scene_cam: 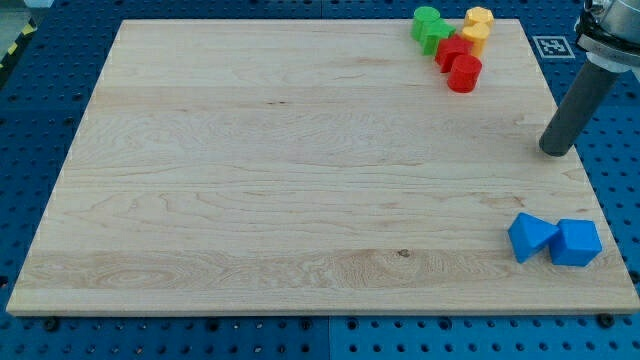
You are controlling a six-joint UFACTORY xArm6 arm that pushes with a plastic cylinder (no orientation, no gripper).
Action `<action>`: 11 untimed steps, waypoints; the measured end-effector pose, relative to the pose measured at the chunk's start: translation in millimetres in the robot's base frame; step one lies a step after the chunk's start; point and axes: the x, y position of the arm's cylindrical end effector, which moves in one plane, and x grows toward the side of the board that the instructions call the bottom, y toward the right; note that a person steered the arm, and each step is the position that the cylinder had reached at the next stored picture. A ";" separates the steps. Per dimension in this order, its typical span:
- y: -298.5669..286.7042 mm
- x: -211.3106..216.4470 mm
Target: Separate the green circle from the green star
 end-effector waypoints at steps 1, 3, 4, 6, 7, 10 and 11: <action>0.7 0.0; -18.4 -1.4; -24.5 -1.4; -40.6 -3.3; -80.4 -13.7; -144.5 -165.3; -144.5 -235.7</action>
